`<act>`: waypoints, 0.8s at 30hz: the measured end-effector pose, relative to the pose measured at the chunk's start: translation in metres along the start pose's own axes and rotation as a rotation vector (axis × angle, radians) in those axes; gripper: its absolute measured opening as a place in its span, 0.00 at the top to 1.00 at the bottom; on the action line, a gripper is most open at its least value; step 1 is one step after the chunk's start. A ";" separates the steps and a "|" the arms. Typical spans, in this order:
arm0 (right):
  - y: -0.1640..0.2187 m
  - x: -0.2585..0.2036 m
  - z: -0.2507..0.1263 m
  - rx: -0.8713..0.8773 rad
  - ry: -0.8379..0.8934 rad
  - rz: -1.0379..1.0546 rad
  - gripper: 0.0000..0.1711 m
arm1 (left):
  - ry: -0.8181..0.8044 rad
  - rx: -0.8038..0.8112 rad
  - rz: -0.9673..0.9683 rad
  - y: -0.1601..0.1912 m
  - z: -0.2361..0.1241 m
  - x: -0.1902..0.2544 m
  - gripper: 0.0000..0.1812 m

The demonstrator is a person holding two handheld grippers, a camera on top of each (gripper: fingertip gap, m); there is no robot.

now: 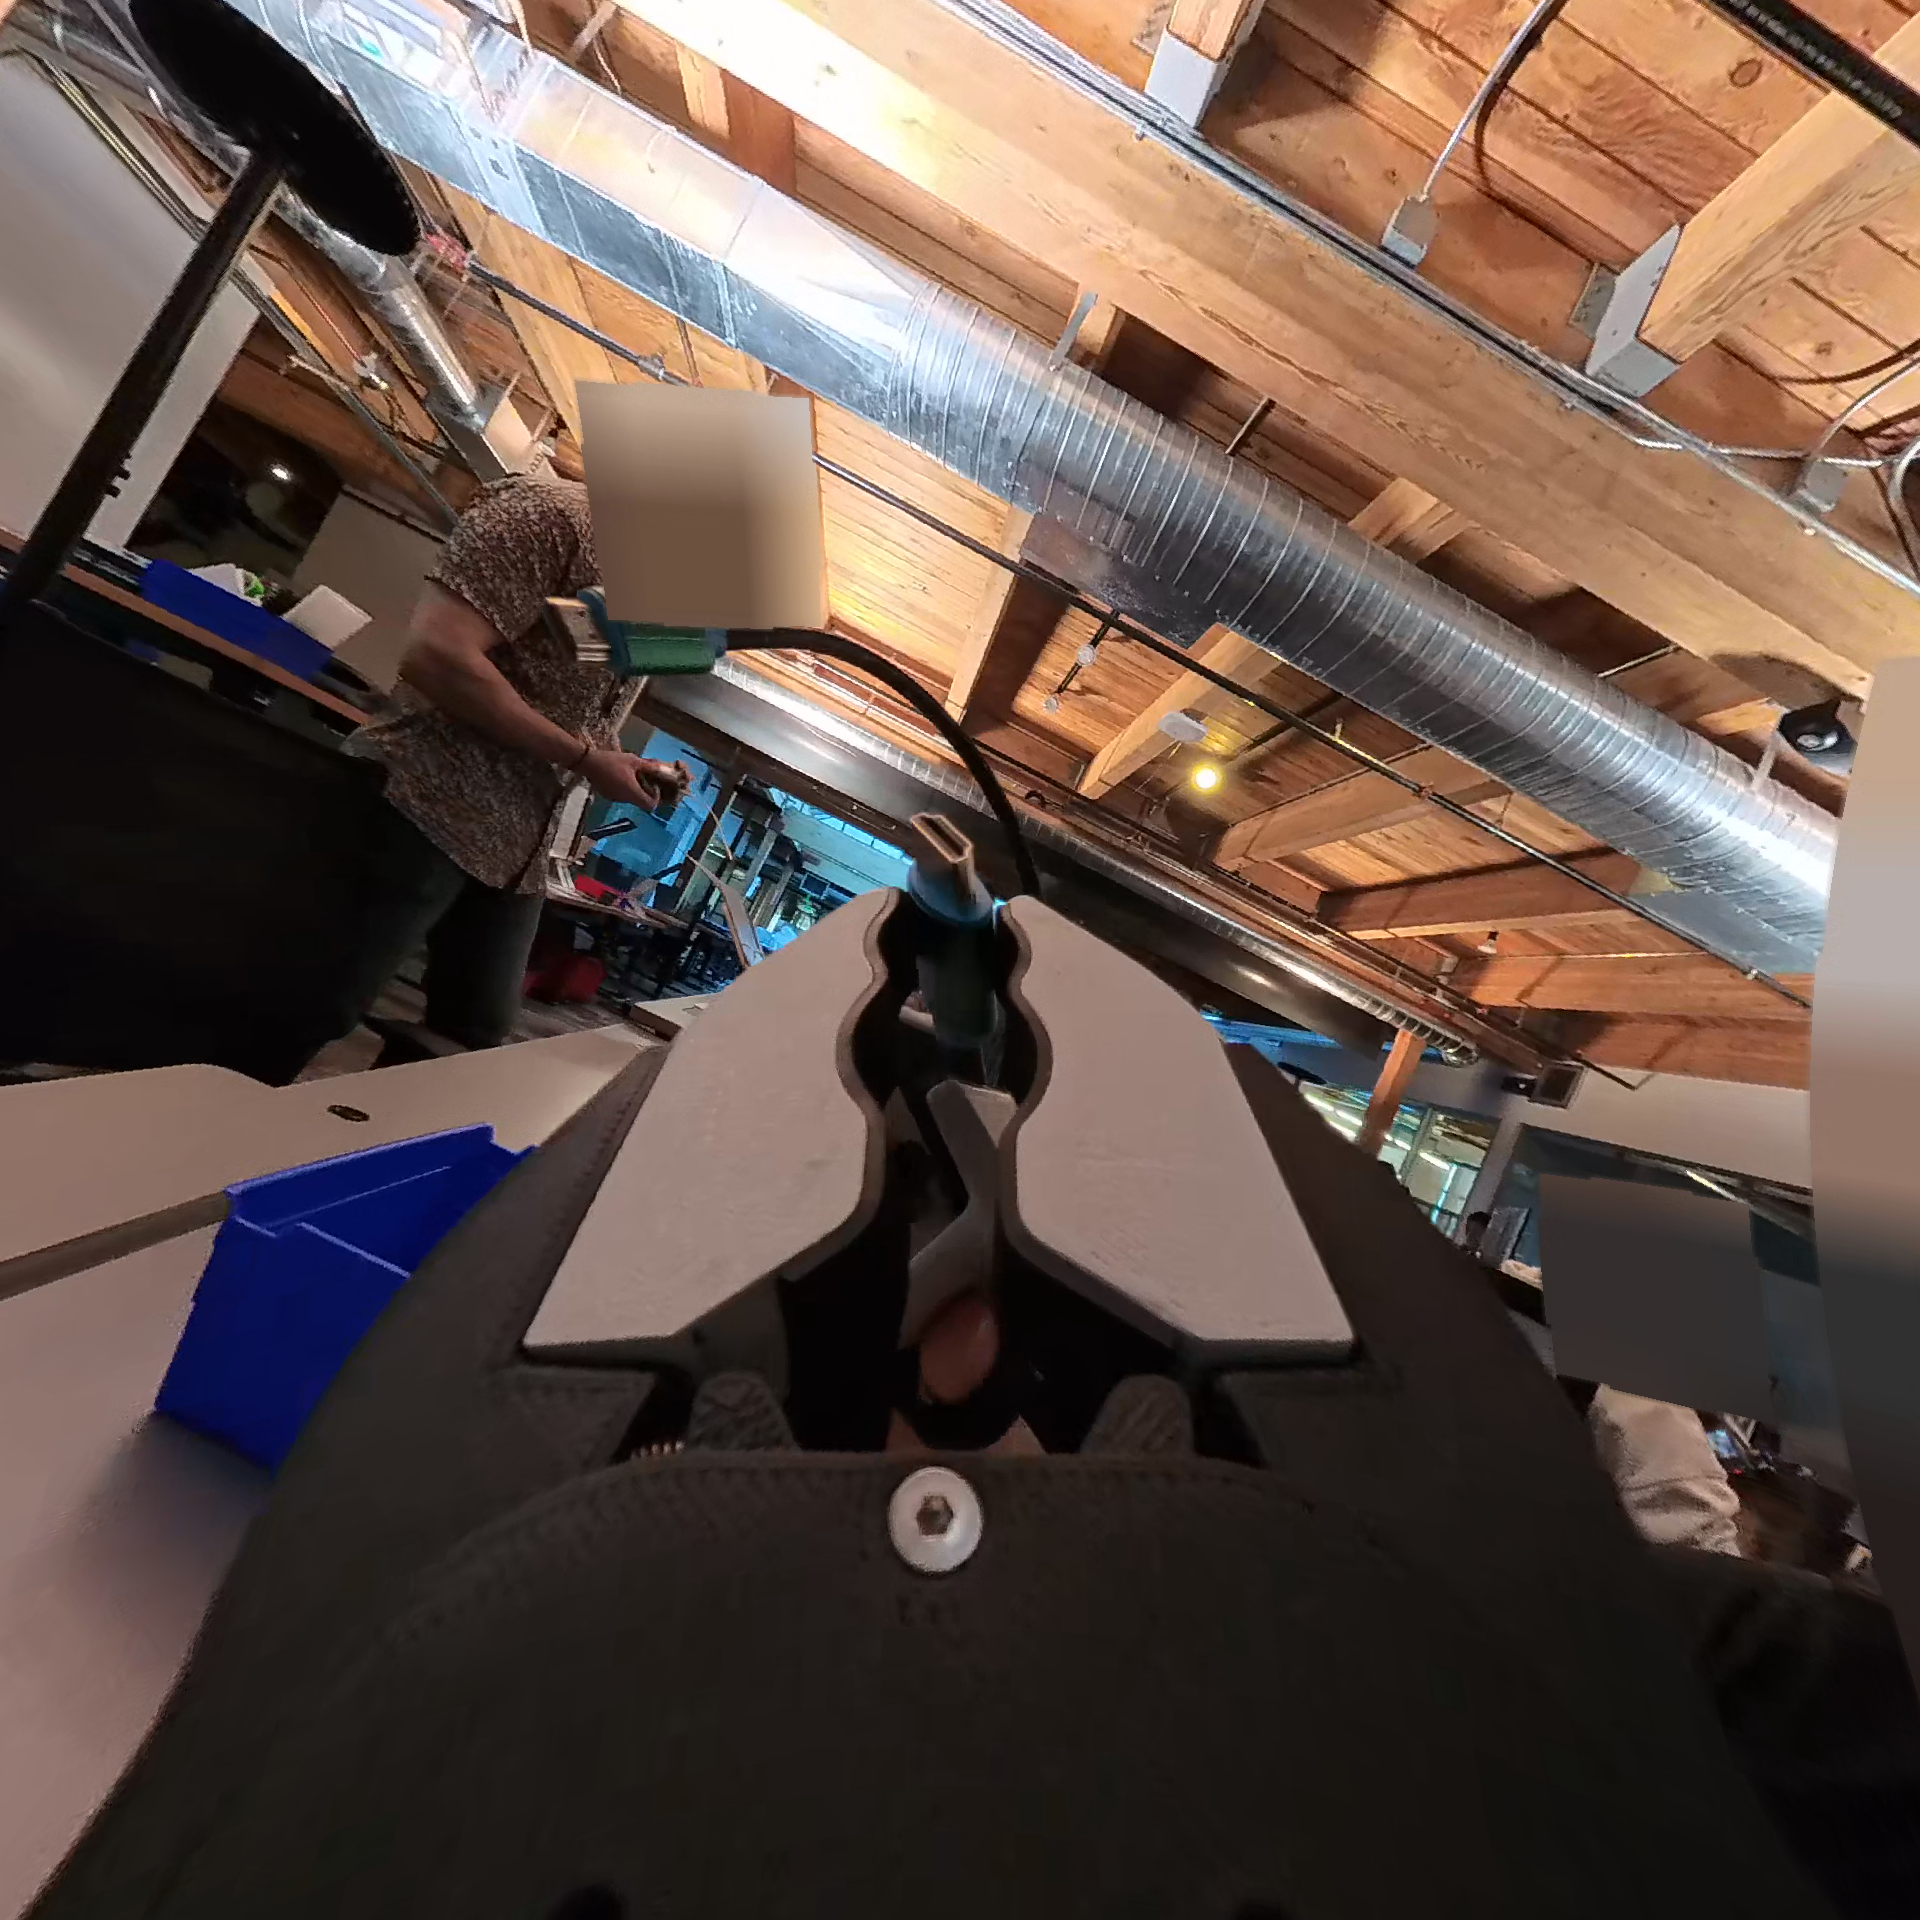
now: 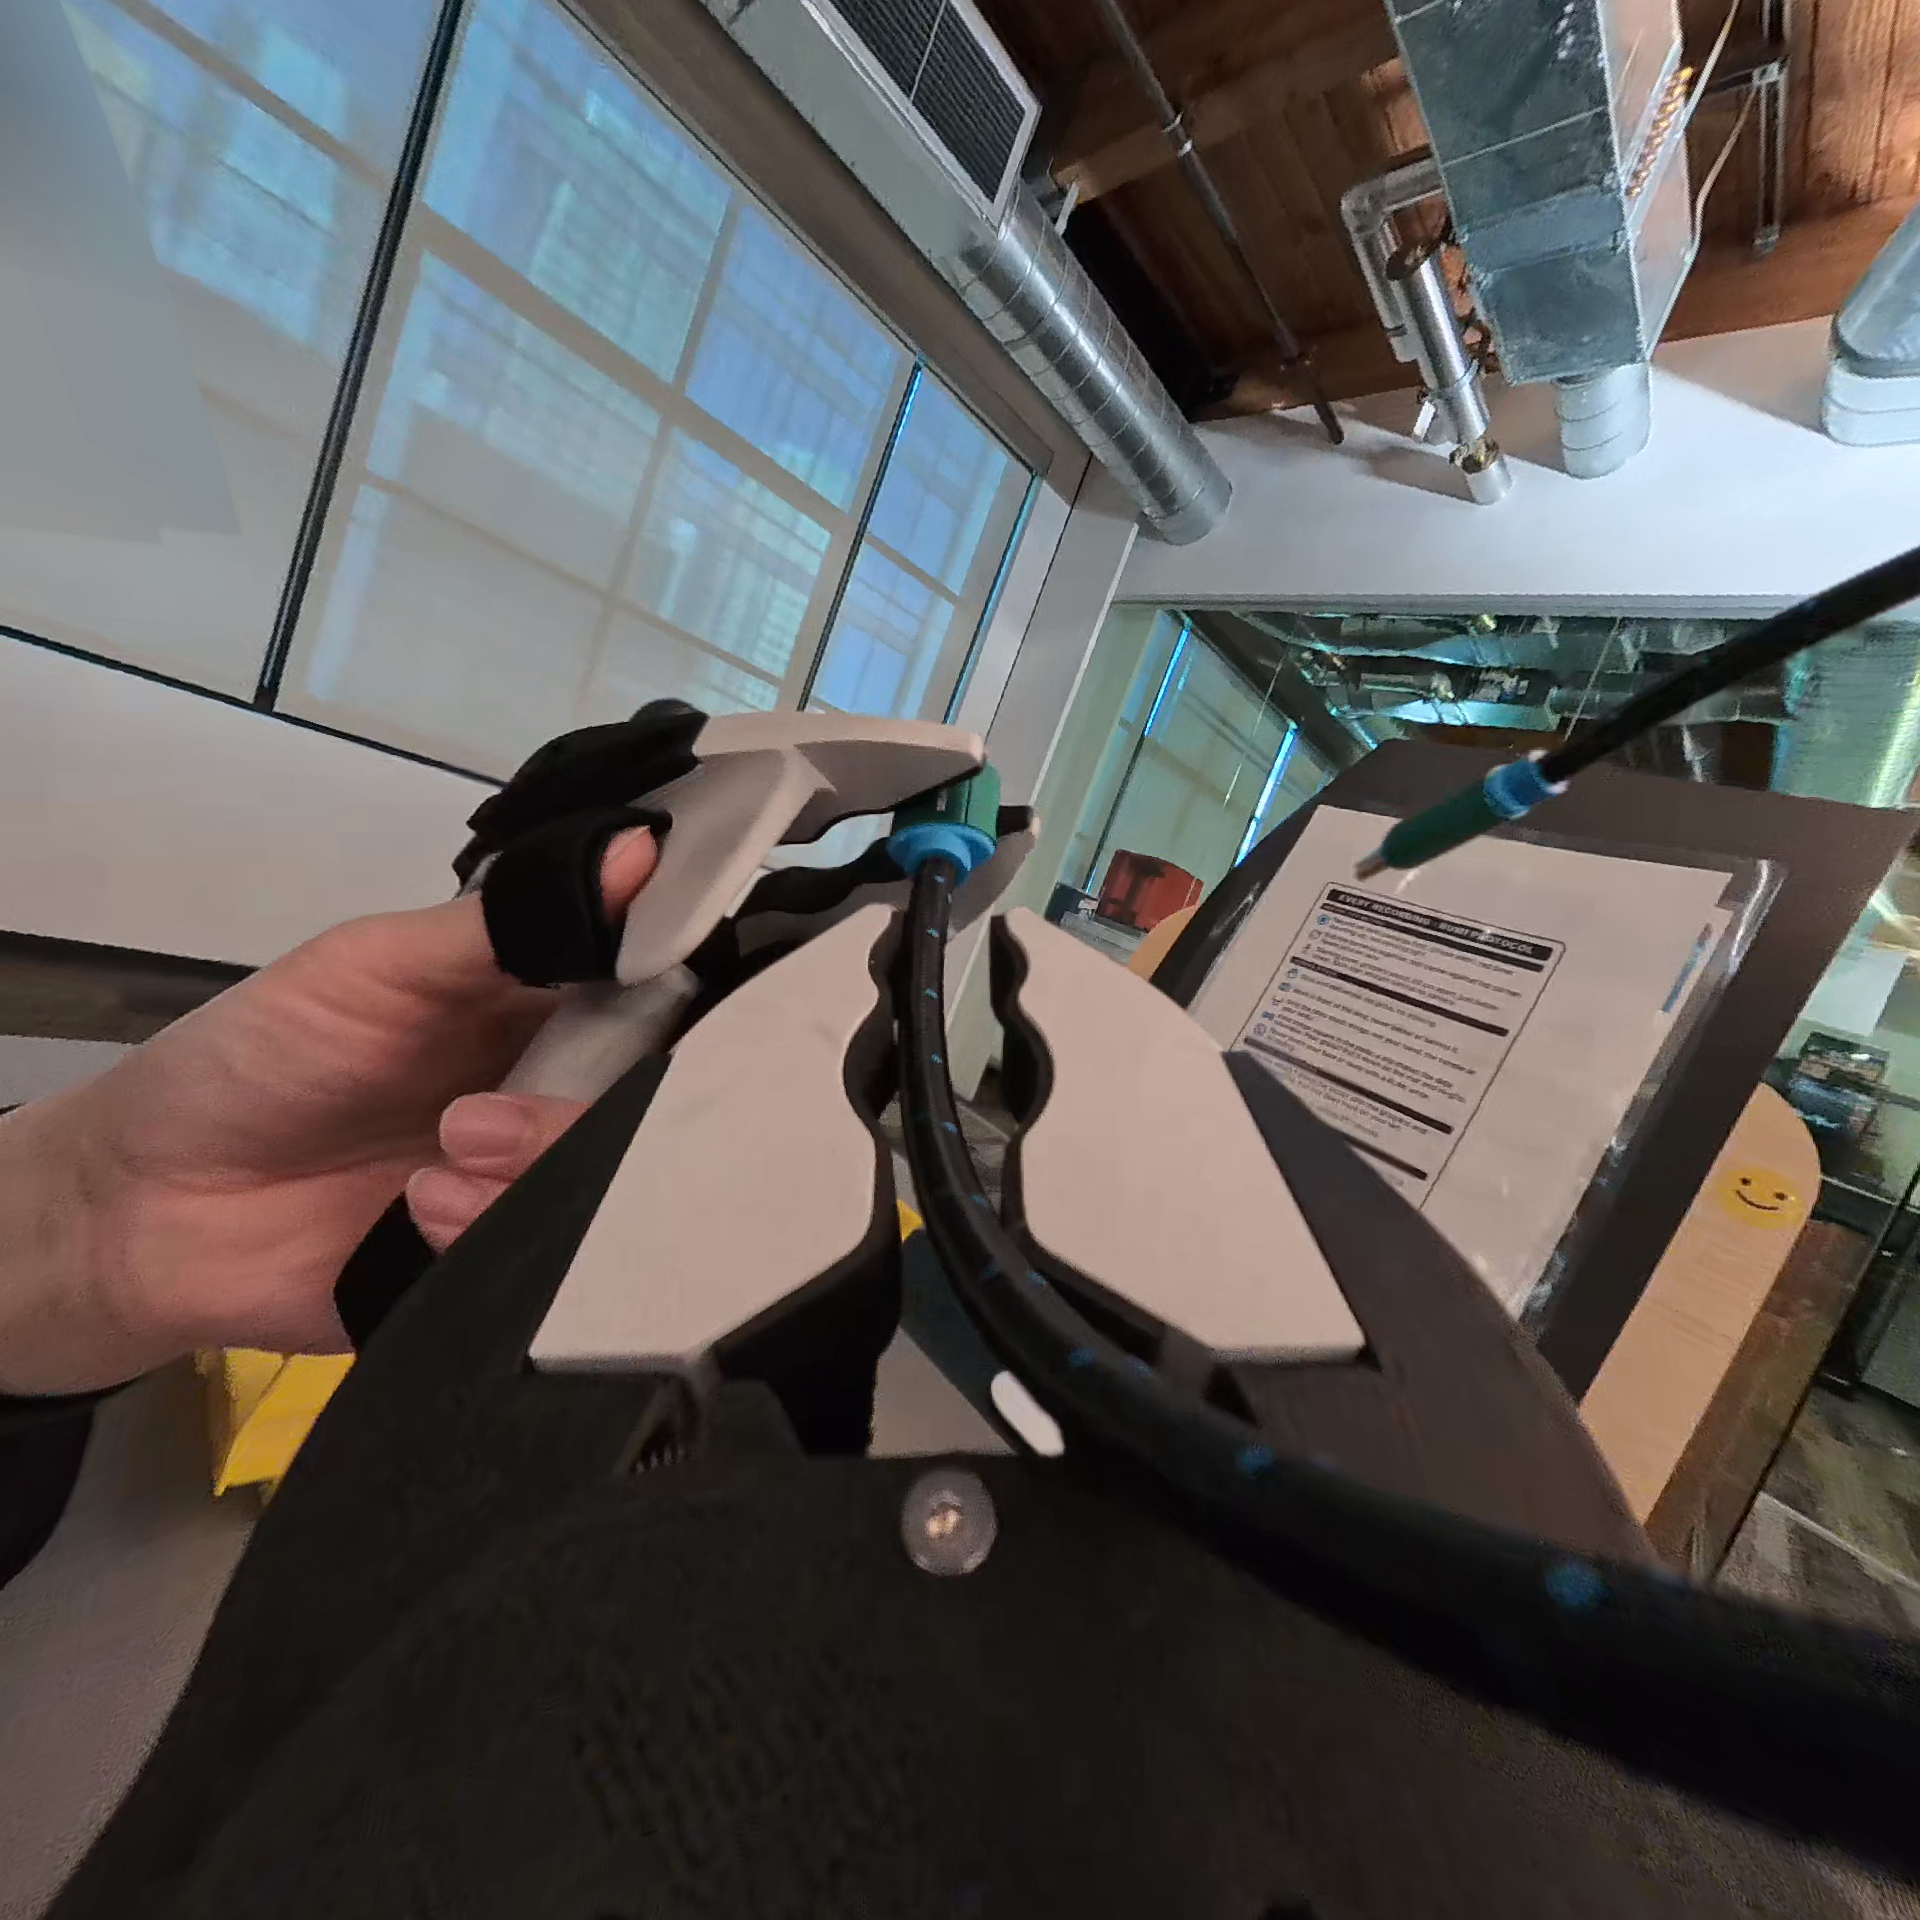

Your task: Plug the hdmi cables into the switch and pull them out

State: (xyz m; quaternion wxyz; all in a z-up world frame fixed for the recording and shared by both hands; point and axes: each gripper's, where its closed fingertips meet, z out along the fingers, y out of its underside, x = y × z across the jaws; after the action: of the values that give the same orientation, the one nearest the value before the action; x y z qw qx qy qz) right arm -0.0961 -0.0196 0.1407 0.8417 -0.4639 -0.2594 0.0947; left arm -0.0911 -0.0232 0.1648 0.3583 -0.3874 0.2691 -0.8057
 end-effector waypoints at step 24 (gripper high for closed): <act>-0.007 0.000 -0.005 0.004 -0.034 -0.105 0.96 | -0.007 0.022 -0.031 0.004 0.000 -0.003 0.93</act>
State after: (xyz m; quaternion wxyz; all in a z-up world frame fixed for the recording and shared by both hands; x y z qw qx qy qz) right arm -0.0941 -0.0275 0.1445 0.8420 -0.4463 -0.2974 0.0587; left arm -0.0883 -0.0232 0.1612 0.3512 -0.3905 0.2530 -0.8125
